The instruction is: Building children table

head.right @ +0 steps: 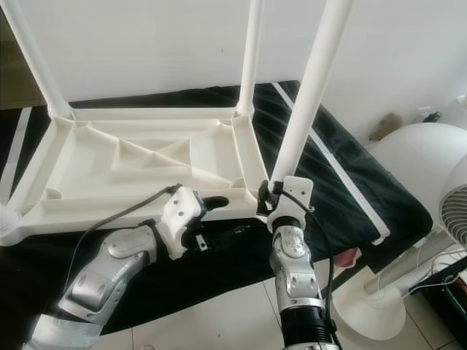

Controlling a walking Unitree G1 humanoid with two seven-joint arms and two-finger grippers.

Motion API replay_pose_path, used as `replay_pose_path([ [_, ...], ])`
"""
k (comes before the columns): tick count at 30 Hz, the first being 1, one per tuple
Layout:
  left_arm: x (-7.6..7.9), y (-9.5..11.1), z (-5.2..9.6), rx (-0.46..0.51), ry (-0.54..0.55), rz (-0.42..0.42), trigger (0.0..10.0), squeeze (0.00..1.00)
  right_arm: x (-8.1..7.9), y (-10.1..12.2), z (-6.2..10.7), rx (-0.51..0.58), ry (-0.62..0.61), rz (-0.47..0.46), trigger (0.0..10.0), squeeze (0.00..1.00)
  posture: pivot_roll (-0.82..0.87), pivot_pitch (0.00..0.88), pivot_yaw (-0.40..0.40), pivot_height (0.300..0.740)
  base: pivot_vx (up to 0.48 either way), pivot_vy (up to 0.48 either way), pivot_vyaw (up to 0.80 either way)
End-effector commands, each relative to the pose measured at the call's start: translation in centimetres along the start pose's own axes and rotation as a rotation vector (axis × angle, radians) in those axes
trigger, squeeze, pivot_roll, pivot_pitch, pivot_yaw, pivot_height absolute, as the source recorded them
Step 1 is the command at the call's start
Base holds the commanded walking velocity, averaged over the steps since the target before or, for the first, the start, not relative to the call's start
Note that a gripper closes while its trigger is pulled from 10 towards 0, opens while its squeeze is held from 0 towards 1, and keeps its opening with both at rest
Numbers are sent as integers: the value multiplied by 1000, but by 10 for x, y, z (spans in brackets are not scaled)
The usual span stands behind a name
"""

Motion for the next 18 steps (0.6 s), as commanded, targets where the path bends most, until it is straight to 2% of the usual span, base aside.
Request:
replay_pose_path([
  [1, -4, -2, 1, -7, 41, -10, 10000, 0, 1, 1, 1, 13, 6, 3, 10000, 0, -22, 25, -44, 740, 0, 0, 0],
  [11, -1, -1, 2, 3, 37, -23, 10000, 0, 3, 2, 11, 29, 51, 17, 10000, 0, -27, 34, -50, 740, 0, 0, 0],
  [17, 1, -1, 5, 10, 34, -12, 10000, 0, 7, 0, 17, 33, 112, 38, 10000, 0, -22, 40, -54, 740, 0, 0, 0],
  [18, 0, 2, 6, 24, 40, 2, 10000, 0, 8, 0, 17, 40, 167, 53, 10000, 0, -21, 40, -52, 740, 0, 0, 0],
])
Point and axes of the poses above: a point about 5 cm out from each wrist's last joint towards the gripper, its own z axis pointing back from the gripper into the wrist, its own y axis along the axis of the wrist's last joint, x = y × z, the point moved 4 cm from there along -z, pointing out of the wrist towards the gripper, and after that the axes turned 5 degrees about z, right-handed, at the moved point
